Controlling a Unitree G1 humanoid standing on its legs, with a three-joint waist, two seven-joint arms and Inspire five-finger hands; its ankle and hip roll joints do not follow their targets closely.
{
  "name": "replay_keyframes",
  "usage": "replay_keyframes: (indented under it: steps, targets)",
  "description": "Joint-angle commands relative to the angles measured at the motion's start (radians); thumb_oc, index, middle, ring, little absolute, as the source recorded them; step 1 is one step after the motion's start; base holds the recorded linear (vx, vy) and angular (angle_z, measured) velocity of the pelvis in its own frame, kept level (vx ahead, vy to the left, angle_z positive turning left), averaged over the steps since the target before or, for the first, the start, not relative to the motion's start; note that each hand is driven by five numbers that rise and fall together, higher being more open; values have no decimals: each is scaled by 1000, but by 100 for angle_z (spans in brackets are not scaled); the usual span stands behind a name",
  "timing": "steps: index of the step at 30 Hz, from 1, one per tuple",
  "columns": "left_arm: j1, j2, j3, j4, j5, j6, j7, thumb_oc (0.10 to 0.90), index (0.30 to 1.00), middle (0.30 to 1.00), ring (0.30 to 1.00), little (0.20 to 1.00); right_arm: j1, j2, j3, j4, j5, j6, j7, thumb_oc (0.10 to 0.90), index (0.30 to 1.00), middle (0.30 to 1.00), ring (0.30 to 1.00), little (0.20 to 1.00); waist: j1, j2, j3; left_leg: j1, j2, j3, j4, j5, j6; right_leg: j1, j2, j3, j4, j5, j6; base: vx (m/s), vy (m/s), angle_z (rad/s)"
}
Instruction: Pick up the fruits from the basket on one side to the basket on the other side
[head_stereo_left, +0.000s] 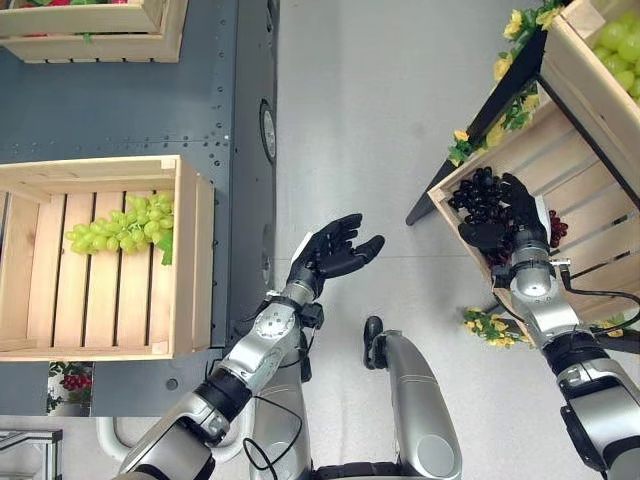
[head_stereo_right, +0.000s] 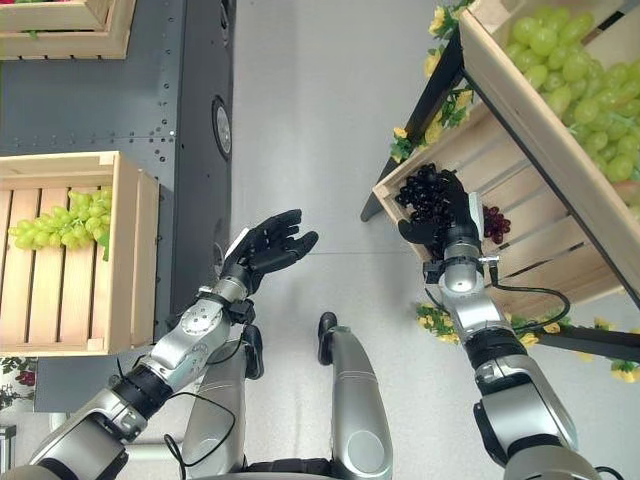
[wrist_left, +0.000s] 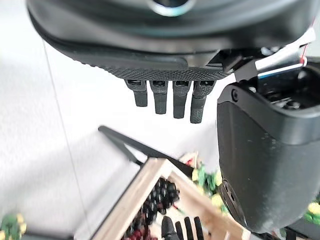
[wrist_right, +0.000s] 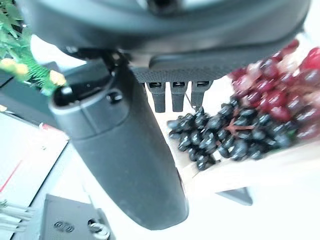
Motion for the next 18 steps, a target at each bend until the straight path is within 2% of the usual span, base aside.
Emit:
replay_keyframes:
  steps: [1,2,4,7,8,10,11,13,14,18]
  targets:
    - [-17,-37,46,-150,223,-219,153,800,900,900,900,900,-30,-40,-26,-122,-77,-128,-32,800,900,900,900,900,-20,42,-14,49,-53,93,62,0,107,131,7,-11,-95,32,-25,26,5,7]
    - [-18,-35,50,-153,239,-226,169,800,900,900,900,900,-27,-38,-24,-126,-81,-127,-33,800,900,900,900,900,-19,43,-14,49,-54,92,61,2,107,131,5,-12,-96,32,-25,31,10,7]
    - [-25,-16,91,-176,395,-283,300,800,900,900,900,900,-3,-22,-10,-156,-121,-133,-34,800,900,900,900,900,-5,47,-14,39,-63,80,64,10,106,126,-10,-24,-87,29,-27,34,5,8]
    - [-23,8,139,-187,495,-308,386,800,900,900,900,900,31,2,5,-188,-148,-135,-45,800,900,900,900,900,9,48,-14,29,-75,64,60,15,105,120,-20,-34,-83,31,-24,47,3,15]
    - [-25,27,159,-190,569,-309,457,800,900,900,900,900,49,20,14,-206,-157,-135,-42,800,900,900,900,900,15,48,-14,23,-80,57,49,22,105,113,-24,-37,-84,38,-20,79,14,13]
    - [-18,75,201,-189,743,-266,608,800,900,900,900,900,107,53,28,-243,-147,-142,-35,800,900,900,900,900,22,47,-14,35,-91,47,2,35,100,120,-28,-39,-104,47,-11,92,32,18]
    - [-17,96,215,-185,796,-219,673,800,900,900,900,900,126,60,30,-250,-112,-146,-19,800,900,900,900,900,24,46,-14,41,-94,47,-17,37,99,122,-30,-39,-115,52,-8,49,35,19]
    - [-8,131,251,-158,807,-195,723,800,900,900,900,900,165,72,28,-261,-79,-161,-8,800,900,900,900,900,26,49,-14,49,-100,42,-59,52,95,123,-30,-36,-133,62,-3,71,78,17]
    - [8,166,293,-114,828,-171,817,800,900,900,900,900,220,89,28,-271,-62,-185,8,800,900,900,900,900,26,52,-14,69,-108,37,-110,64,90,133,-30,-33,-150,63,3,91,113,13]
    - [-21,233,356,-24,874,-131,958,800,900,900,900,900,275,101,64,-275,-76,-186,43,800,900,900,900,900,22,59,-14,83,-119,41,-182,80,85,128,-34,-35,-166,66,11,56,98,7]
